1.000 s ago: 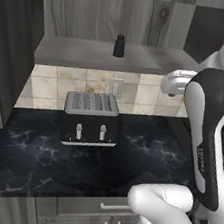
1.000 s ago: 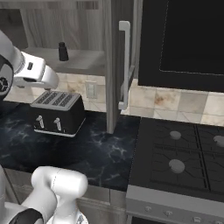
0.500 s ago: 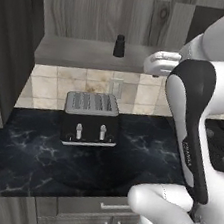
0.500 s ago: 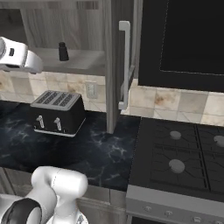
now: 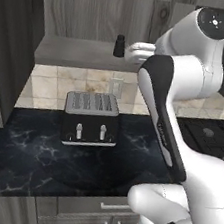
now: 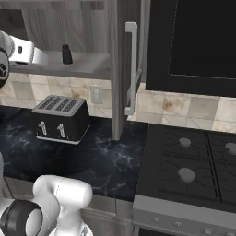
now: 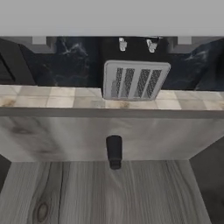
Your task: Move the shaker and shaker from the cabinet to the dining counter.
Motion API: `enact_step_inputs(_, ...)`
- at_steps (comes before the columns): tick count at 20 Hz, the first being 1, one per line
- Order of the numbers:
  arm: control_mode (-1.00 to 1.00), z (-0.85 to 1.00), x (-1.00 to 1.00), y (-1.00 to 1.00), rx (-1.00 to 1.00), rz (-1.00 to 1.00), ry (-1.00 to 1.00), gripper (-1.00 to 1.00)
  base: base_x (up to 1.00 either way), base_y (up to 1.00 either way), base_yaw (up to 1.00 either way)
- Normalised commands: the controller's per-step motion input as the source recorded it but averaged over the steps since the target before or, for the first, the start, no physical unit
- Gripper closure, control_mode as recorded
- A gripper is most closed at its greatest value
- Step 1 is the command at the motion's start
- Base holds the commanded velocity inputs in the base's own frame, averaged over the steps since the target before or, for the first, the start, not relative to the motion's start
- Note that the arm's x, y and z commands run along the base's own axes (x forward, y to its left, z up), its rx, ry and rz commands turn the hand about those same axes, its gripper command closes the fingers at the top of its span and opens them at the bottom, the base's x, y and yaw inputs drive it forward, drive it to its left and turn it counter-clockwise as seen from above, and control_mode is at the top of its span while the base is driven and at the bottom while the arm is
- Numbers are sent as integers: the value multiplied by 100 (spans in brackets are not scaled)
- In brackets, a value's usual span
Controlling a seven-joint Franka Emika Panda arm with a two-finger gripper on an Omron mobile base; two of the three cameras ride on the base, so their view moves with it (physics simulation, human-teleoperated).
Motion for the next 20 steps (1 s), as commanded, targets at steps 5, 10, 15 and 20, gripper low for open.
enact_step_inputs(5,-100,11,62,0,0,-6,0,-100,0,0,0)
enact_step_inputs(10,-100,9,56,0,0,-7,0,-100,0,0,0)
enact_step_inputs(15,-100,0,50,0,0,-2,-4,-100,0,0,0)
enact_step_inputs(20,-100,0,44,0,0,0,-9,-100,0,0,0)
